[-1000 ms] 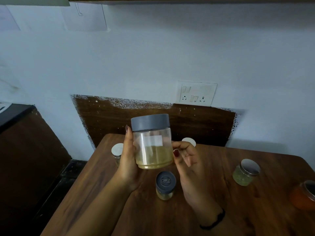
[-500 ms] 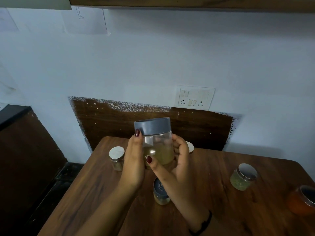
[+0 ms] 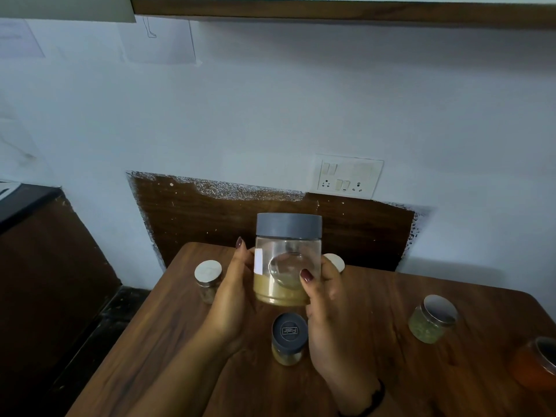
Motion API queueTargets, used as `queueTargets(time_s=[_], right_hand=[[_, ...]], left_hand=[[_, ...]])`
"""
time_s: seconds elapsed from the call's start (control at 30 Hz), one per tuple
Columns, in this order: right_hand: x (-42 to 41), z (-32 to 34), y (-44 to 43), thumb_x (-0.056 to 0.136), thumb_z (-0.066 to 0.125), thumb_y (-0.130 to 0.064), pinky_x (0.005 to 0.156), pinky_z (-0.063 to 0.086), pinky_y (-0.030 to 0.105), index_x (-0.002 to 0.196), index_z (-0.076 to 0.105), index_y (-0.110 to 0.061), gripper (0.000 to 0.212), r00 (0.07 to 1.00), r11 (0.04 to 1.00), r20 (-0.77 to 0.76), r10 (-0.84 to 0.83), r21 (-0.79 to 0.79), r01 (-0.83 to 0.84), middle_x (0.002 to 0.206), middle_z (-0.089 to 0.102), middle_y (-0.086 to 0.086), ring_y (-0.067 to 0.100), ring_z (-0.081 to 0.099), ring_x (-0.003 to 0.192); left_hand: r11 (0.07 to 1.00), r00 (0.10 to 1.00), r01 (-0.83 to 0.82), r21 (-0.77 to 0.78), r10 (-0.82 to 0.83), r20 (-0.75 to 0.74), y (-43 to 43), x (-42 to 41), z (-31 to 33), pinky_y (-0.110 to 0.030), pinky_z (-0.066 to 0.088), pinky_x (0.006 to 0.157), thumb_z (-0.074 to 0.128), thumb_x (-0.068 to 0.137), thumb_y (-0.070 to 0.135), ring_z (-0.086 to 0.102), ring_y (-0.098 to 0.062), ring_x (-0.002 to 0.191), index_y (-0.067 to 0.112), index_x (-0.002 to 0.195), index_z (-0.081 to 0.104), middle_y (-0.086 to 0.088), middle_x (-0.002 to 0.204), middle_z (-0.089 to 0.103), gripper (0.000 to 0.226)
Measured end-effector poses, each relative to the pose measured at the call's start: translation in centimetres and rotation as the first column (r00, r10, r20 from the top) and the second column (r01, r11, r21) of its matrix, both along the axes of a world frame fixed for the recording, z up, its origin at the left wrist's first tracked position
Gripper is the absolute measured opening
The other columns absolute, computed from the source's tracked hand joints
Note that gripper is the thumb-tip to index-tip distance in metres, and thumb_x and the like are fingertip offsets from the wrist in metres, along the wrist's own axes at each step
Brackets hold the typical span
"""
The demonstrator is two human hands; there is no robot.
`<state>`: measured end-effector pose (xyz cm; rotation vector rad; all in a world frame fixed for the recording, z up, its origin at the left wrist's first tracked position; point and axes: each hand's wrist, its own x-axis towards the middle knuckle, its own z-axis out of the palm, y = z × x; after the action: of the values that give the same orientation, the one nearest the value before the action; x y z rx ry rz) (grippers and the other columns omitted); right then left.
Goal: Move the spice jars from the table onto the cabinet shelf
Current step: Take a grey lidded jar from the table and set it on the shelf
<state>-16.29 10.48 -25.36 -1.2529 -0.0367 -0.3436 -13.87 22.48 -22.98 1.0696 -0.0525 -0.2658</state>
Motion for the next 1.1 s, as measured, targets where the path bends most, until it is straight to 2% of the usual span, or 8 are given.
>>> queueTargets(time_s=[0.17, 0.33, 0.47, 0.67, 0.73, 0.83, 0.97, 1.1], right_hand=[[-0.8, -0.3, 0.1, 0.076, 0.058, -0.048, 0.077, 0.055, 0.027, 0.092, 0.069, -0.038, 0.022, 1.000, 0.998, 0.008, 0.005, -0.062, -0.004, 0.099, 0.070, 0.002, 0.019, 0.069, 0.096], [-0.8, -0.1, -0.2, 0.083, 0.047, -0.051, 0.085, 0.048, 0.011, 0.117, 0.062, -0.026, 0.045, 0.996, 0.981, 0.037, -0.079, -0.173, 0.084, 0.113, 0.066, -0.008, 0.004, 0.062, 0.109], [-0.6, -0.7, -0.6, 0.089, 0.048, -0.049, 0.094, 0.050, 0.022, 0.137, 0.053, -0.017, 0.058, 0.987, 0.957, 0.082, -0.140, -0.246, 0.156, 0.131, 0.053, 0.001, 0.009, 0.057, 0.121], [-0.7, 0.1, -0.9, 0.077, 0.064, -0.056, 0.085, 0.052, 0.017, 0.140, 0.048, -0.024, 0.072, 0.977, 0.947, 0.082, -0.199, -0.241, 0.213, 0.127, 0.058, -0.012, 0.004, 0.061, 0.111], [-0.8, 0.4, -0.6, 0.067, 0.073, -0.067, 0.084, 0.055, 0.021, 0.142, 0.044, -0.025, 0.091, 0.988, 0.955, 0.044, -0.145, -0.254, 0.152, 0.128, 0.058, -0.014, 0.005, 0.062, 0.112], [-0.8, 0.4, 0.0, 0.060, 0.083, -0.061, 0.085, 0.057, 0.025, 0.143, 0.043, -0.023, 0.100, 0.998, 0.958, 0.015, -0.055, -0.281, 0.057, 0.133, 0.056, -0.006, 0.008, 0.061, 0.117], [-0.6, 0.5, 0.3, 0.063, 0.087, -0.051, 0.089, 0.058, 0.041, 0.138, 0.049, -0.022, 0.089, 0.999, 0.973, 0.038, -0.011, -0.229, 0.019, 0.131, 0.060, 0.009, 0.024, 0.063, 0.119], [-0.3, 1.2, -0.5, 0.062, 0.086, -0.031, 0.081, 0.059, 0.032, 0.131, 0.053, -0.025, 0.077, 0.998, 0.989, 0.031, 0.049, -0.140, -0.044, 0.124, 0.066, 0.005, 0.020, 0.066, 0.114]], left_hand=[[0.987, 0.993, 0.085, -0.134, -0.096, -0.073, -0.5, -0.1, -0.2, -0.034, 0.061, 0.077, 0.026, 0.100, 0.054, 0.073, -0.028, 0.099, 0.011, 0.108, 0.078, -0.021, 0.114, 0.072, 0.068], [0.986, 0.992, 0.085, -0.144, -0.097, -0.078, -1.1, -0.4, -0.4, -0.041, 0.054, 0.100, 0.025, 0.099, 0.058, 0.064, -0.032, 0.119, 0.014, 0.122, 0.071, -0.021, 0.128, 0.066, 0.068], [0.996, 0.998, -0.066, -0.063, 0.064, -0.029, -1.2, -0.4, -0.6, -0.047, 0.048, 0.103, 0.037, 0.092, 0.059, 0.065, -0.033, 0.118, 0.011, 0.128, 0.065, -0.019, 0.123, 0.069, 0.067], [0.931, 0.953, -0.289, 0.222, 0.258, 0.157, -0.8, 0.0, -0.3, -0.031, 0.056, 0.077, 0.036, 0.105, 0.044, 0.071, -0.016, 0.087, 0.021, 0.094, 0.073, -0.002, 0.087, 0.076, 0.045], [0.906, 0.943, -0.315, 0.284, 0.265, 0.200, -0.6, 0.1, -0.4, -0.041, 0.053, 0.085, 0.040, 0.101, 0.055, 0.068, -0.019, 0.095, 0.023, 0.098, 0.074, -0.005, 0.096, 0.074, 0.046], [0.878, 0.928, -0.330, 0.348, 0.235, 0.289, -0.6, -0.5, 0.1, -0.019, 0.051, 0.070, 0.036, 0.106, 0.037, 0.064, 0.005, 0.076, 0.018, 0.100, 0.068, 0.014, 0.083, 0.071, 0.037], [0.906, 0.925, -0.250, 0.342, 0.119, 0.360, -0.3, -1.2, 0.6, -0.007, 0.048, 0.058, 0.038, 0.103, 0.028, 0.064, 0.009, 0.071, 0.009, 0.106, 0.064, 0.021, 0.075, 0.070, 0.032], [0.940, 0.947, -0.173, 0.294, 0.076, 0.313, 0.9, -0.5, 0.8, -0.036, 0.055, 0.094, 0.052, 0.099, 0.047, 0.066, -0.015, 0.113, 0.017, 0.127, 0.062, 0.001, 0.116, 0.072, 0.043]])
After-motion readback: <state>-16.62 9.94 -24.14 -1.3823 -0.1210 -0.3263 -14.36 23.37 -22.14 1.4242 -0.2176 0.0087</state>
